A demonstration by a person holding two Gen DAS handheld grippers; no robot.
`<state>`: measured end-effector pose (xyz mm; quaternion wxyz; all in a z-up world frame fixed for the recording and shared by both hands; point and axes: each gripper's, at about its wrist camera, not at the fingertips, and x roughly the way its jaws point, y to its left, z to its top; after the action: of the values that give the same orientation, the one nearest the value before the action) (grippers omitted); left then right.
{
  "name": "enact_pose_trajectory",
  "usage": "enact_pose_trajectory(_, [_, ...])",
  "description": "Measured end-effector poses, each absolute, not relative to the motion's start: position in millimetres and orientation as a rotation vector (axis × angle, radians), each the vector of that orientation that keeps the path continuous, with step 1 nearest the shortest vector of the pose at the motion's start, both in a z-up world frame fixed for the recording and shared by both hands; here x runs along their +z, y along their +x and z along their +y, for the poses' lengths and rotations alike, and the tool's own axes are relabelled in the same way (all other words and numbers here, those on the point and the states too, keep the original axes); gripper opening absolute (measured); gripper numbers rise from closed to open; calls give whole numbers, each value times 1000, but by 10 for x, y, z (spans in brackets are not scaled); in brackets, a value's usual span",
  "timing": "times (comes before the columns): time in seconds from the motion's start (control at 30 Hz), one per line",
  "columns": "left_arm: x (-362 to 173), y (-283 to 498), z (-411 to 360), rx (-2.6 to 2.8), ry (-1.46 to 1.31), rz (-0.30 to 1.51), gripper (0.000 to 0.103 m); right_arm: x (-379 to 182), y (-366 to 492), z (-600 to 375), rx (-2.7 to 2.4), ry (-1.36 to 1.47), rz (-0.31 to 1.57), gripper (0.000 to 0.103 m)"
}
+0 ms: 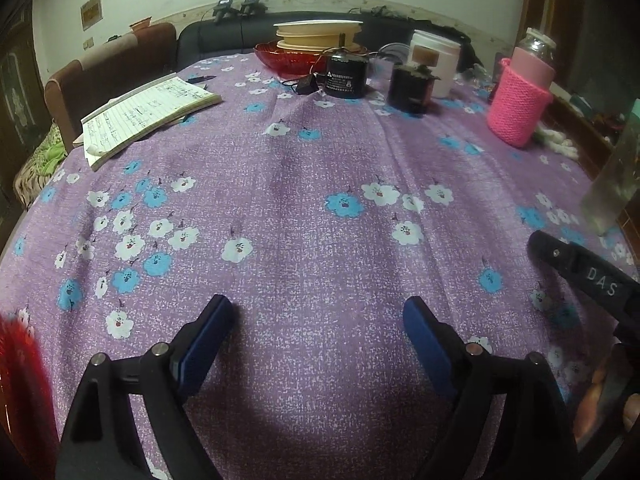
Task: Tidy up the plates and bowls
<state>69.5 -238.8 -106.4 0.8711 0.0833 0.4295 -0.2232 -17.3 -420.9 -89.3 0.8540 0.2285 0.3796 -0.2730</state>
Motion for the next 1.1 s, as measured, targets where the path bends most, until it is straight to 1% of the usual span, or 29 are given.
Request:
enact_pose_trajectory(0.07, [-1082, 696, -2404, -474, 179, 908, 102, -896, -169, -4200, -580, 468, 798, 54])
enact_pose_trajectory(0.27, [-1108, 687, -2433, -464, 203, 915, 102, -902, -137, -4168, -596, 432, 809, 56])
enact_pose_trajectory(0.33, [-1112, 683, -2446, -459, 212, 916, 102, -903, -122, -4159, -596, 422, 815, 58])
enact_pose_trajectory(0.43, [-1114, 684, -2452, -458, 215, 916, 102, -910, -84, -4133, -591, 404, 829, 66])
enact_pose_trajectory(0.5, [-1113, 682, -2451, -457, 216, 916, 102, -923, -43, -4098, -585, 380, 847, 74])
enact_pose_trajectory(0.57, [-1113, 681, -2452, -456, 216, 916, 102, -936, 4, -4047, -597, 338, 876, 75])
enact_pose_trajectory(0.77, [-1113, 680, -2454, -455, 216, 916, 102, -965, 48, -4023, -630, 301, 914, 89])
enact_pose_trajectory(0.9, [-1112, 679, -2453, -455, 216, 915, 102, -972, 43, -4047, -645, 308, 919, 92])
enact_pose_trajectory(1.1, [-1111, 679, -2453, -455, 215, 916, 102, -967, 32, -4048, -649, 314, 916, 92])
